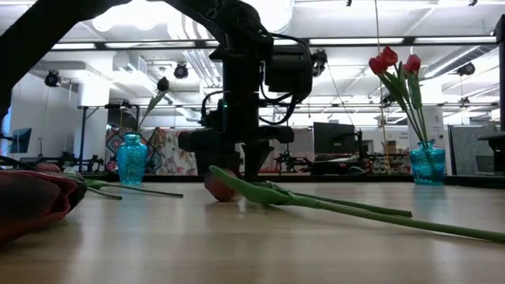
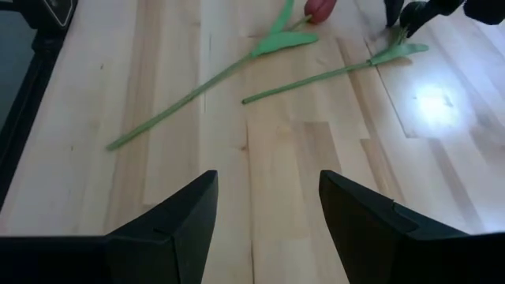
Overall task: Sort flowers into vase by color
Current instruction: Put the black tulip into the left blue vase
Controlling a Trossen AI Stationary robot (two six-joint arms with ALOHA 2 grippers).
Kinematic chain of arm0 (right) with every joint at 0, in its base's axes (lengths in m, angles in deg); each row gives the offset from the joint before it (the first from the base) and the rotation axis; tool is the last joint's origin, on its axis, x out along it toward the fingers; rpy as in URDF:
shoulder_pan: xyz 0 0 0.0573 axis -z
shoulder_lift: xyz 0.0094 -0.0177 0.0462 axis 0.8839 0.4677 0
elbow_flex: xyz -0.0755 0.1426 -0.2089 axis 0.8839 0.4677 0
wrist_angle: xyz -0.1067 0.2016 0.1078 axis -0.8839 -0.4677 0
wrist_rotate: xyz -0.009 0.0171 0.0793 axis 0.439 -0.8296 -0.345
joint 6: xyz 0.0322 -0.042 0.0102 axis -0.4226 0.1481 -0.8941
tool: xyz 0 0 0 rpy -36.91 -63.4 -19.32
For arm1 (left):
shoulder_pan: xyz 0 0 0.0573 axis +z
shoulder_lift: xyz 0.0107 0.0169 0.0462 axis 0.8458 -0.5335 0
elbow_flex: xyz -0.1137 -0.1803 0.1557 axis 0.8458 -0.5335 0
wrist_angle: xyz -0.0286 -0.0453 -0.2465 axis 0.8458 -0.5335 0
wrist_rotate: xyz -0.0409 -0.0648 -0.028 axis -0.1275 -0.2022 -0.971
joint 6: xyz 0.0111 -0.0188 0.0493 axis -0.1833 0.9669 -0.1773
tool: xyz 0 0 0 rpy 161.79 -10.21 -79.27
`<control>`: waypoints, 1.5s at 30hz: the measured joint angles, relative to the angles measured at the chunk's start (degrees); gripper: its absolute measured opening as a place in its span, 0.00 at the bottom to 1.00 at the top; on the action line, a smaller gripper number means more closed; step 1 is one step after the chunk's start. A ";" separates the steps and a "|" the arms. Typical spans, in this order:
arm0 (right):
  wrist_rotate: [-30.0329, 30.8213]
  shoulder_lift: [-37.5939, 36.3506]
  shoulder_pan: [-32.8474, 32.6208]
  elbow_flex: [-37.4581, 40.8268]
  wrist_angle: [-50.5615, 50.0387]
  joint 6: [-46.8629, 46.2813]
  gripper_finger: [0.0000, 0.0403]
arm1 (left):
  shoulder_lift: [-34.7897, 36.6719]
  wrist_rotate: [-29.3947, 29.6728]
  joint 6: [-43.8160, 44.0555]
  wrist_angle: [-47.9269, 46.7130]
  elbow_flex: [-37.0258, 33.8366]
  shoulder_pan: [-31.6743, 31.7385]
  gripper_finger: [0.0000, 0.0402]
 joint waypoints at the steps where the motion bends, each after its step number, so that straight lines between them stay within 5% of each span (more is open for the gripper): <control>1: 0.02 0.00 0.00 0.10 0.00 0.04 0.53 | 0.00 0.00 -0.04 0.22 0.12 0.24 0.27; 8: -0.18 0.00 -0.99 0.84 -0.02 0.24 0.53 | 0.00 0.40 -6.18 0.45 0.59 1.87 0.02; 16: -0.20 0.00 -1.28 0.84 -0.27 0.69 0.53 | 0.46 5.21 -27.33 -0.48 7.19 3.05 0.00; 31: 1.47 0.02 -1.22 0.84 -0.17 1.08 0.53 | 10.41 41.57 -39.06 -20.13 31.45 -2.27 0.00; 39: 3.38 0.02 -1.20 0.84 -0.20 1.59 0.53 | 17.29 55.63 -28.45 -33.05 31.13 -6.49 0.00; 45: 8.39 0.13 -1.20 0.86 -0.20 3.39 0.53 | 24.89 64.09 -26.18 -33.07 23.05 -10.62 0.00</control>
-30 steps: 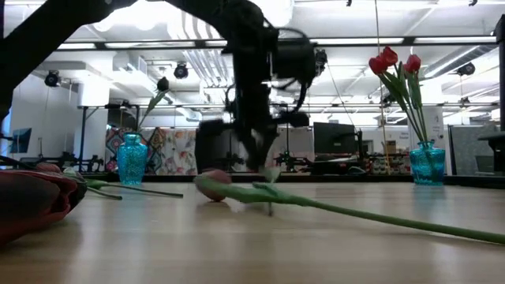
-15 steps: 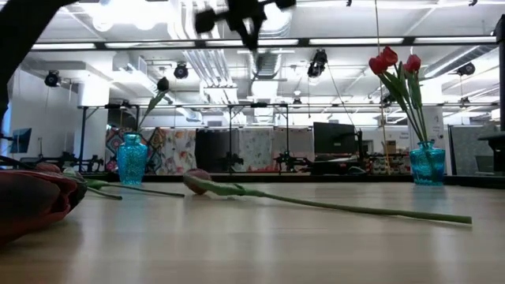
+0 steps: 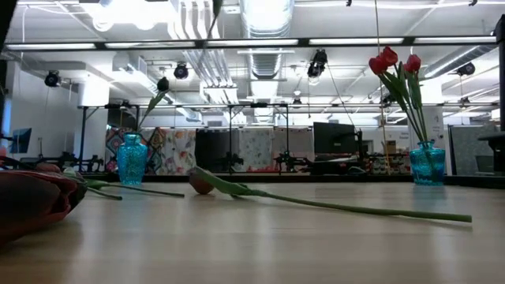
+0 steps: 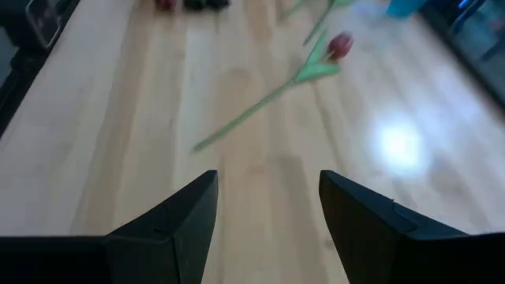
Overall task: Sort flowers into vase by color
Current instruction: Put the black tulip into the left blue vase
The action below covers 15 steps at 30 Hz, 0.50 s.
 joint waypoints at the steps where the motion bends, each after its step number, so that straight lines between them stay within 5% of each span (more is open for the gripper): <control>1: 1.46 0.00 0.00 0.00 0.02 0.87 0.53 | 1.51 1.85 0.18 -0.05 -1.81 -0.63 0.00; 7: 9.04 0.00 3.65 0.02 0.08 5.84 0.53 | 10.78 7.29 -5.12 0.03 -11.29 -1.55 0.00; 15: 9.70 0.00 15.18 0.04 0.11 13.50 0.53 | 26.07 9.32 -15.57 -0.03 -19.68 -0.32 0.00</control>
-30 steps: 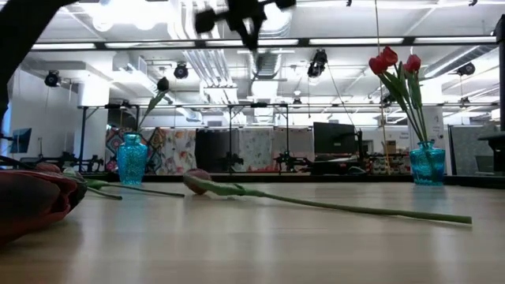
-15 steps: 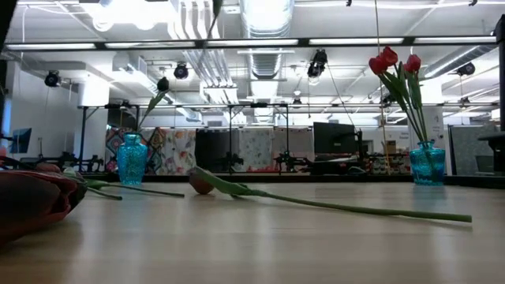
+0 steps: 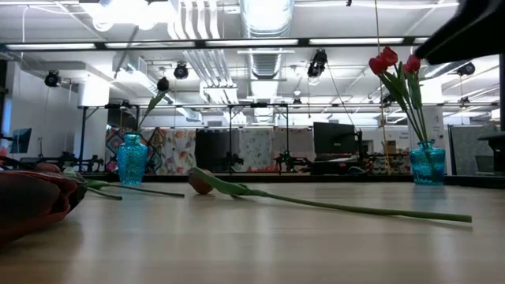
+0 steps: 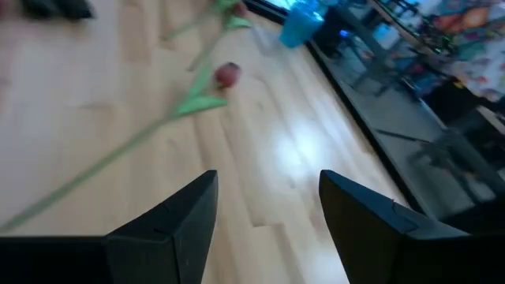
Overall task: Sort flowers into vase by color
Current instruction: Put the black tulip into the left blue vase
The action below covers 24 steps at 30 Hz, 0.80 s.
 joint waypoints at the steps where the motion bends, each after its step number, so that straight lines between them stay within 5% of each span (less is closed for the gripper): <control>1: -0.01 0.00 1.05 0.00 0.00 0.30 0.53 | 1.94 0.06 -1.78 -0.02 -0.10 0.02 0.00; 5: 0.40 0.00 4.59 0.00 0.09 1.58 0.53 | 8.17 -0.34 -11.74 0.02 0.79 -0.20 0.00; 11: 1.48 0.00 11.78 0.00 2.30 5.07 0.53 | 13.05 -11.16 -32.74 5.74 2.72 -1.37 0.00; 15: 1.21 0.00 17.60 0.02 10.87 16.66 0.53 | 14.08 -19.40 -48.77 15.68 2.70 -1.75 0.00; 20: -4.16 0.00 23.50 0.02 27.39 34.12 0.53 | 14.25 -37.94 -72.79 35.12 2.58 -1.74 0.00; 24: -11.78 0.00 27.78 0.02 38.12 44.05 0.53 | 13.31 -41.51 -85.34 44.75 2.12 -1.49 0.00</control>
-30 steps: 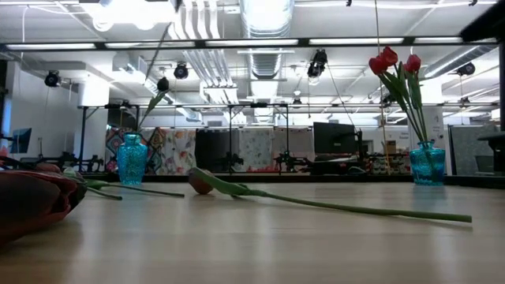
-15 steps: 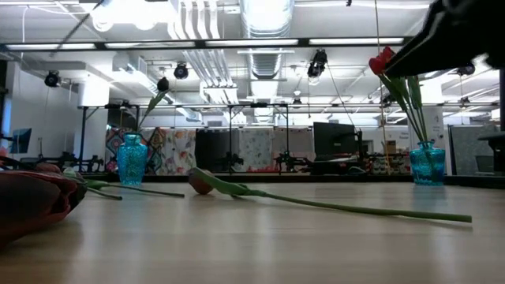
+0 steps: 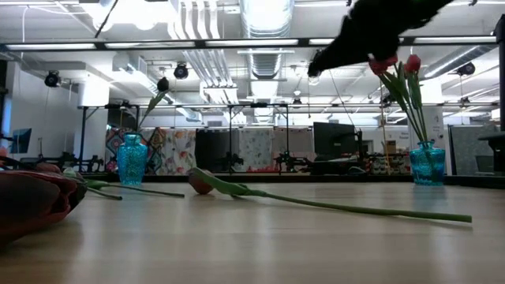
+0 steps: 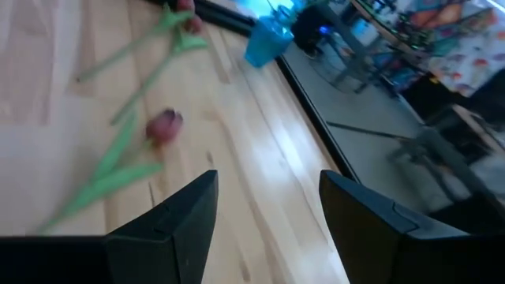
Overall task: Sort flowers into vase by color
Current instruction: Put the black tulip into the left blue vase
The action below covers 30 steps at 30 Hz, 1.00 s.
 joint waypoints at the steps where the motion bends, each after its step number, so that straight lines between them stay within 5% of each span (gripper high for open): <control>1: -1.54 0.00 1.01 0.00 1.96 1.61 0.53 | -0.23 -0.01 -2.18 1.67 -0.49 0.49 0.00; 6: -8.06 -0.01 6.22 0.25 8.27 6.35 0.53 | 0.20 -4.39 -9.07 15.96 -8.50 7.10 0.00; 17: -15.96 -0.02 12.28 2.58 14.64 8.54 0.53 | 3.44 -24.28 -8.57 51.24 -36.16 36.23 0.00; 23: -15.98 -0.02 13.50 3.75 14.60 8.54 0.53 | 6.92 -24.77 -8.38 65.75 -49.78 40.92 0.00; 30: -15.92 -0.02 17.37 3.76 14.67 6.36 0.53 | 15.06 -15.91 -6.63 73.95 -62.91 39.67 0.00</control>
